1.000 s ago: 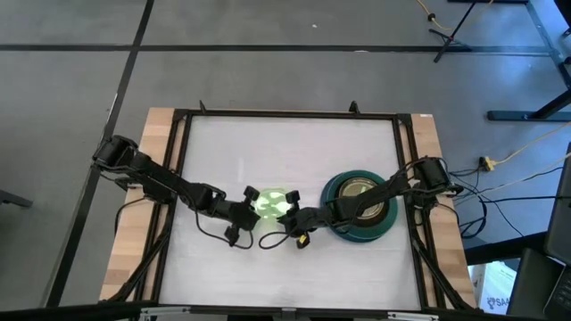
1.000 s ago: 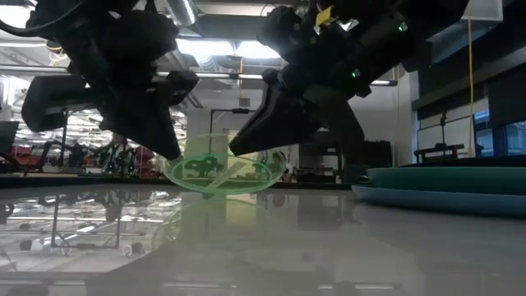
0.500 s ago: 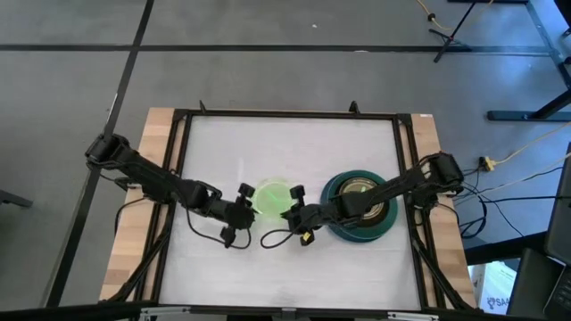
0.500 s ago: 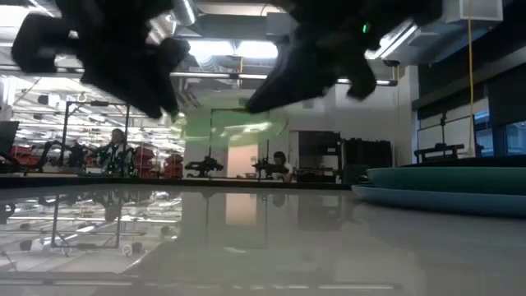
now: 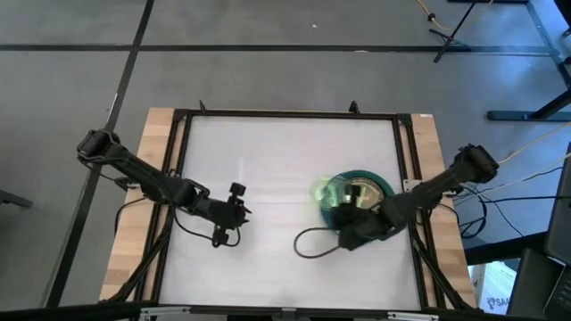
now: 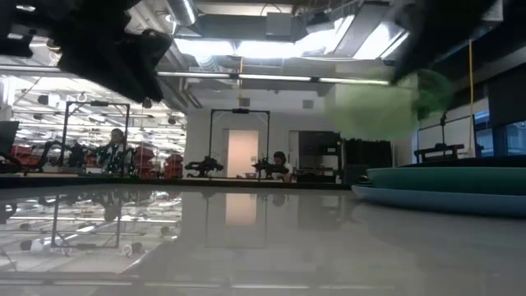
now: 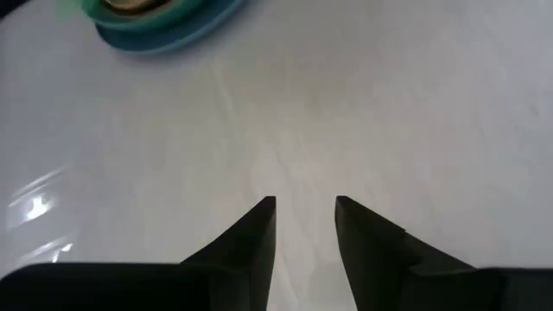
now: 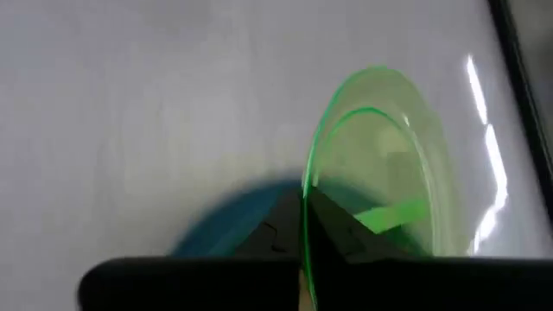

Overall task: Stack plastic plates
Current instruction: Stack the transparent green plate into the transparent green plate, then return to Home Position

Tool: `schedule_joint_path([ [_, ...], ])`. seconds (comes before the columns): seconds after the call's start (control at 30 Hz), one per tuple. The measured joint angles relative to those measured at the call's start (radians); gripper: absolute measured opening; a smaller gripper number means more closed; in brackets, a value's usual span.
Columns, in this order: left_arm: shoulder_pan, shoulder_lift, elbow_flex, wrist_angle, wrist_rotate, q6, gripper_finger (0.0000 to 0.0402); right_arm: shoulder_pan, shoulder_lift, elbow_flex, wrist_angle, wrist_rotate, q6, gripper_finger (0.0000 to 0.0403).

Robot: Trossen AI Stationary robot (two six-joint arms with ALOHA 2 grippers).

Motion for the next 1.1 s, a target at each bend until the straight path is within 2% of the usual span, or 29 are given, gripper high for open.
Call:
schedule_joint_path([
  [0.17, -0.001, 0.002, -0.036, 0.073, 0.000, -0.012, 0.0115, 0.039, -0.013, -0.010, -0.256, -0.054, 0.345, 0.0005],
  [0.27, 0.000, 0.004, -0.044, 0.083, 0.000, -0.013, 0.0115, 0.036, -0.013, -0.057, -0.272, -0.057, 0.429, 0.0010],
  [0.43, 0.002, 0.003, -0.043, 0.105, -0.002, -0.009, 0.0115, -0.004, -0.012, -0.147, -0.222, -0.082, 0.480, 0.0032],
  [0.6, 0.003, 0.003, -0.043, 0.123, -0.003, -0.011, 0.0115, -0.040, -0.011, -0.188, -0.174, -0.144, 0.470, 0.0096],
  [0.7, 0.003, 0.003, -0.043, 0.128, -0.004, 0.003, 0.0115, -0.060, -0.019, -0.171, -0.184, -0.213, 0.424, 0.0139],
  [0.77, 0.004, 0.003, -0.043, 0.147, -0.004, 0.018, 0.0113, -0.058, -0.038, -0.148, -0.178, -0.216, 0.397, 0.0162],
  [0.87, 0.020, 0.003, -0.043, 0.165, 0.009, 0.059, 0.0110, -0.048, -0.070, -0.115, -0.163, -0.143, 0.337, 0.0185],
  [1.0, 0.073, -0.006, -0.043, 0.198, 0.076, 0.102, 0.0110, -0.029, -0.130, -0.126, -0.051, -0.007, 0.190, 0.0196],
  [1.1, 0.134, -0.026, -0.056, 0.259, 0.151, 0.141, 0.0109, -0.045, -0.174, -0.168, 0.042, 0.002, 0.066, 0.0197],
])
